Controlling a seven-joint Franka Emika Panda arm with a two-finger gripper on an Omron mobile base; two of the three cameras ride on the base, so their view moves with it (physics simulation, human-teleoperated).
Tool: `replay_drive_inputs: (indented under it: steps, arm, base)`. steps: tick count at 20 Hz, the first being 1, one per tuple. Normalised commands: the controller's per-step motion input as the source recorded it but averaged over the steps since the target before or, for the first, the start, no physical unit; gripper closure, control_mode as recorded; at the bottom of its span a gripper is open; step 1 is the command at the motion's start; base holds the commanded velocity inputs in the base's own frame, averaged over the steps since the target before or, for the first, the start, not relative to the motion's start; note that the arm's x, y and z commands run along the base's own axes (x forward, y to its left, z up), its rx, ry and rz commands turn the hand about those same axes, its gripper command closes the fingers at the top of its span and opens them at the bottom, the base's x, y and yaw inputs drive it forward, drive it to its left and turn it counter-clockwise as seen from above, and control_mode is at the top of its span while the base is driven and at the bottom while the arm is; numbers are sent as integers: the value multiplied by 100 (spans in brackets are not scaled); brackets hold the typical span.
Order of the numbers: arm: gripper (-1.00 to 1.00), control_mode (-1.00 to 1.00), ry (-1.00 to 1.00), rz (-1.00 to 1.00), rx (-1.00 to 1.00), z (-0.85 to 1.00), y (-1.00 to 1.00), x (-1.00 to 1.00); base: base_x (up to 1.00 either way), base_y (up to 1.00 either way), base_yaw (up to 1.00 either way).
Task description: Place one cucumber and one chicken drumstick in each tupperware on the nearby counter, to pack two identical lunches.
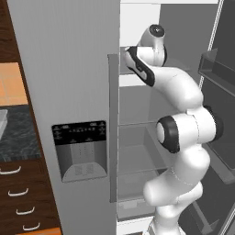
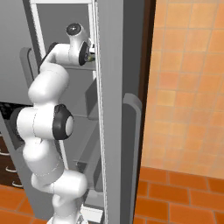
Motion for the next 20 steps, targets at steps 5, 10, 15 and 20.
replay_drive_inputs:
  steps: [5,10,15,20]
  arm:
    - [-100,-100,1,0,0,-18,0,57]
    - [100,-100,9,0,0,-42,5,49]
    - [100,-100,3,0,0,-30,0,21]
    - [100,-100,-9,0,0,0,-3,-88]
  base:
    - [0,0,0]
    - [0,0,0]
    - [0,0,0]
    - [0,0,0]
